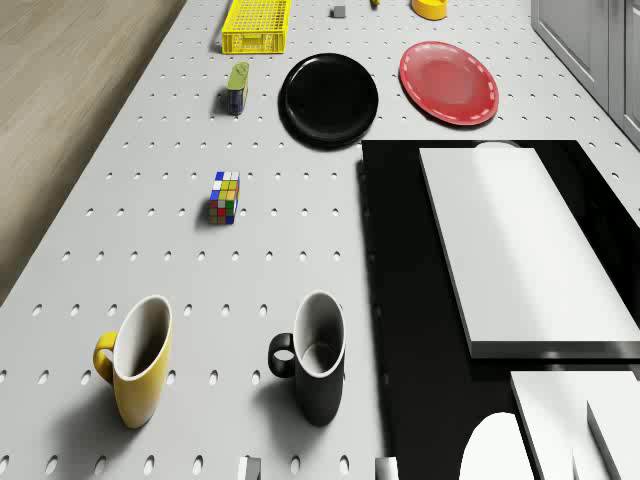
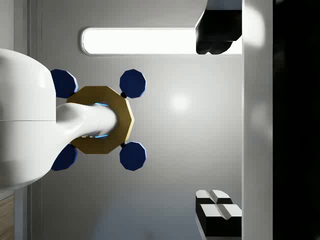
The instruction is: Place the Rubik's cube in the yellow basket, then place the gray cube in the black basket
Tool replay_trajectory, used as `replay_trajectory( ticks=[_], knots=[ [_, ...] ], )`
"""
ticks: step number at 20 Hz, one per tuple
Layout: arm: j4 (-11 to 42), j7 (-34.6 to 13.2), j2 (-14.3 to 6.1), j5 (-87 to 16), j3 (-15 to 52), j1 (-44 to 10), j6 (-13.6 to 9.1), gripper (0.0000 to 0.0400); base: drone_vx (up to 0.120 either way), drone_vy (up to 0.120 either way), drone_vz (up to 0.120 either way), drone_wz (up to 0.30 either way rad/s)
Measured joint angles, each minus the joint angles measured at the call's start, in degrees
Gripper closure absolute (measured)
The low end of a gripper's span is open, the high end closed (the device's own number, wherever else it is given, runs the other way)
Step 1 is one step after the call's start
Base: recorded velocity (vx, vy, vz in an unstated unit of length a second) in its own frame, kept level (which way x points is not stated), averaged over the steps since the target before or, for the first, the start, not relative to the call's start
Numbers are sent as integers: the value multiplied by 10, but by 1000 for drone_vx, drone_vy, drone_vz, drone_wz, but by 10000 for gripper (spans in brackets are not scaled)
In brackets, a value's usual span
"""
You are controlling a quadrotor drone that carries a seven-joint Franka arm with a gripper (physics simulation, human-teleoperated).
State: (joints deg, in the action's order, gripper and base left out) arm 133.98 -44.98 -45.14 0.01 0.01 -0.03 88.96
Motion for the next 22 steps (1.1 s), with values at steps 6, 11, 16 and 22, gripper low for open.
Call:
replay_trajectory(
  ticks=[6,11,16,22],
  knots=[
    [-73,1,14,1,1,-2,-56,0,0,0,0,0],
    [-127,1,34,1,1,-2,-88,0,0,56,0,0],
    [-156,1,45,1,2,-3,-104,0,0,120,0,0],
    [-168,2,49,1,2,-4,-109,0,0,120,0,0]
  ],
)
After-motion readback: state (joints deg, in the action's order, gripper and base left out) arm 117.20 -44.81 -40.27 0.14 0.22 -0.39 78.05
